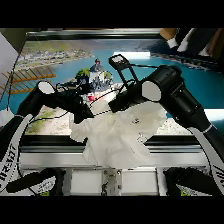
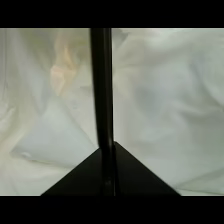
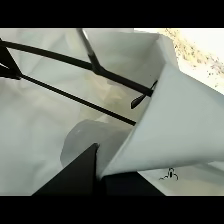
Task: Fold the clothes and pants, and hang the long-sleeved shirts on hangers.
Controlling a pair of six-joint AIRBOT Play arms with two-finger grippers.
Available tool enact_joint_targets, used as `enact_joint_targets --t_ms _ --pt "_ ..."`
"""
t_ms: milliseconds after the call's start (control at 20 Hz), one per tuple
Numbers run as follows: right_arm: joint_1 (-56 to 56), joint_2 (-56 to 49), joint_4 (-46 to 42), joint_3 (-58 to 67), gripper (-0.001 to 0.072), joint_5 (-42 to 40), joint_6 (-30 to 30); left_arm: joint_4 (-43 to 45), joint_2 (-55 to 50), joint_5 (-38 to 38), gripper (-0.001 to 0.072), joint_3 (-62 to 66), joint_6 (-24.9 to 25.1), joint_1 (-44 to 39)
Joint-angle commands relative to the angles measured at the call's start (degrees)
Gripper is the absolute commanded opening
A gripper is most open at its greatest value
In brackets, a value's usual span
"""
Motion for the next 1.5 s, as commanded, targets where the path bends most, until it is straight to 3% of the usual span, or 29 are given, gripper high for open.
enact_joint_targets --t_ms 0,600,750,950,1250,1300,1350,1400,1450 --pt "0.9 0.0 0.0 0.1 0.0014 -2.2 0.4 0.0 0.0 -1.1 0.001 0.1 0.1 0.0" --pt "0.9 -0.9 0.7 0.1 0.0016 -2.6 0.1 0.1 0.0 -1.2 0.0011 0.1 0.2 0.0" --pt "0.9 -0.8 1.4 0.1 0.0016 -1.6 0.1 0.1 0.0 -2.9 0.001 0.1 7.9 0.5" --pt "1.4 -0.8 1.9 0.1 0.0015 1.8 0.1 0.5 0.0 -3.6 0.001 0.1 11.1 3.3" --pt "3.1 -0.8 3.0 0.1 0.0031 2.3 0.2 0.5 0.0 -4.6 0.0011 0.1 11.3 3.6" --pt "3.1 -0.8 4.0 0.1 0.0185 2.3 0.1 0.4 0.0 -4.7 0.0011 0.1 11.3 3.6" --pt "3.1 -0.8 4.9 0.1 0.0468 2.3 -0.6 0.5 0.0 -4.6 0.0011 0.1 11.3 3.6" --pt "3.1 -0.6 6.2 0.1 0.0652 2.3 -2.8 0.5 0.0 -4.6 0.0011 0.1 11.3 3.6" --pt "3.0 -0.3 7.5 0.1 0.0656 2.4 -4.1 0.5 0.0 -4.6 0.0011 0.1 11.3 3.6"
